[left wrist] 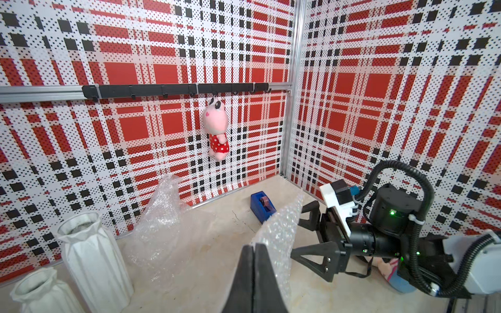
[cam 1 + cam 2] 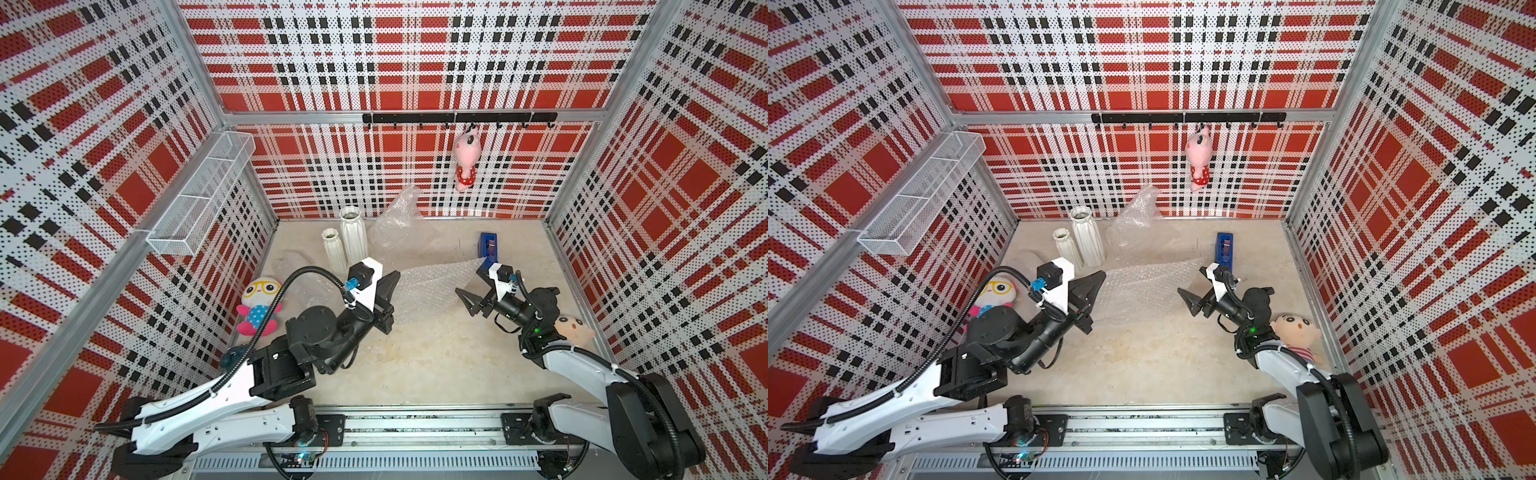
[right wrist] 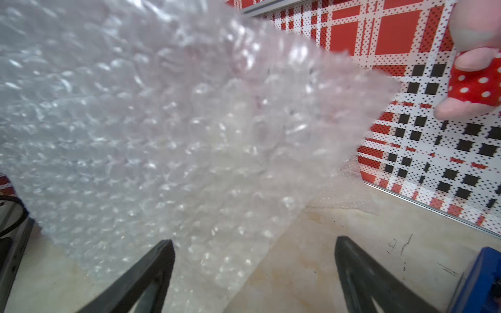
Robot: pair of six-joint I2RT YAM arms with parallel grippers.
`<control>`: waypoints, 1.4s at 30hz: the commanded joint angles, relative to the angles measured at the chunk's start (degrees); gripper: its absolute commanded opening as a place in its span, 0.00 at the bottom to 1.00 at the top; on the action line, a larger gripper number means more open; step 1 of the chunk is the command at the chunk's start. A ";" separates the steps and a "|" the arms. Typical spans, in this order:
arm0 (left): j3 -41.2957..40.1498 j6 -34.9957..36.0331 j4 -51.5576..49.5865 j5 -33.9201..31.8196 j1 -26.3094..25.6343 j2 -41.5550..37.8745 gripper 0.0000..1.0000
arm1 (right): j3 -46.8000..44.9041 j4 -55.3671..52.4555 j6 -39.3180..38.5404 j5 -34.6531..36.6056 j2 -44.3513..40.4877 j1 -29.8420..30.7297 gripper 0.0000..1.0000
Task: Wrap vases in bubble wrap
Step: Place the bubble wrap at the center of the board.
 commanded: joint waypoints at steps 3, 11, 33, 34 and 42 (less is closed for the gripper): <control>-2.13 1.21 4.22 -7.03 -0.27 -1.89 0.00 | 0.78 18.45 9.81 -12.34 2.43 -0.38 0.79; -3.18 -2.18 5.11 -9.34 3.24 -0.45 0.00 | -0.56 21.32 17.00 -13.85 -1.12 -0.18 0.18; -6.49 -2.95 15.81 1.91 3.22 -10.15 0.00 | 19.63 -38.70 3.14 5.24 -36.38 9.29 0.00; -5.63 -3.48 15.32 -0.99 3.83 -8.08 0.00 | 20.50 -39.81 2.92 7.78 -34.73 9.24 0.00; 2.14 -20.49 7.41 12.73 30.12 11.62 0.00 | 22.73 -36.75 4.20 19.39 -18.81 9.16 0.00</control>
